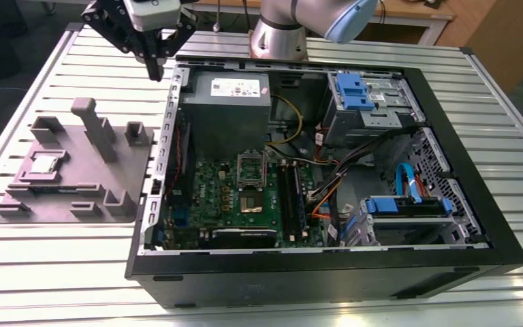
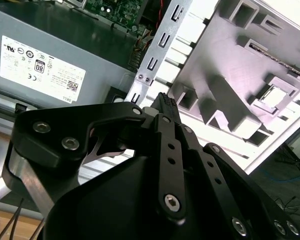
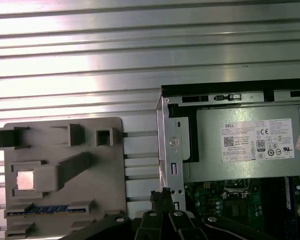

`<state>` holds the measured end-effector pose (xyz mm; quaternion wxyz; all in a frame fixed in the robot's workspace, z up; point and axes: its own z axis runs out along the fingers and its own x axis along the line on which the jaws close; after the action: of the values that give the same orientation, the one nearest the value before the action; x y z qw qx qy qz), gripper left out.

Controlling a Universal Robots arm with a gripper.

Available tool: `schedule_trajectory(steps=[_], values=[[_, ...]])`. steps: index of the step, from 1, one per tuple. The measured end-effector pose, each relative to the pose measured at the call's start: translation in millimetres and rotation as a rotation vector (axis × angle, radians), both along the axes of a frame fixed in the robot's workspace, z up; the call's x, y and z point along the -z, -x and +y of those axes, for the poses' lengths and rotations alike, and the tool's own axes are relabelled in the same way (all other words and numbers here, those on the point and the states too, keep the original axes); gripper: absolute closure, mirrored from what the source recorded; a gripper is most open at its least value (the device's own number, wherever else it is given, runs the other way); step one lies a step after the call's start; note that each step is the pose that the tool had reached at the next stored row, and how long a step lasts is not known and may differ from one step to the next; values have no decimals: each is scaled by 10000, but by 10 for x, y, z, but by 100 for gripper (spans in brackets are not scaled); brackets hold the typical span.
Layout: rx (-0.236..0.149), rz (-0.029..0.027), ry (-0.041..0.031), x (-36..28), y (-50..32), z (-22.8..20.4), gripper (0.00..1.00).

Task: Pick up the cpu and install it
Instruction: 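Reach for the cpu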

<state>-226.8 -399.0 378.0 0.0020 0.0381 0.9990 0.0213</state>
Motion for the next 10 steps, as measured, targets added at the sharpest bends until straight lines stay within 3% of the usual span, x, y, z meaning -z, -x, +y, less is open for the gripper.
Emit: schedule_trajectory(steps=[10], values=[[1,4,0,5,19,0,90]])
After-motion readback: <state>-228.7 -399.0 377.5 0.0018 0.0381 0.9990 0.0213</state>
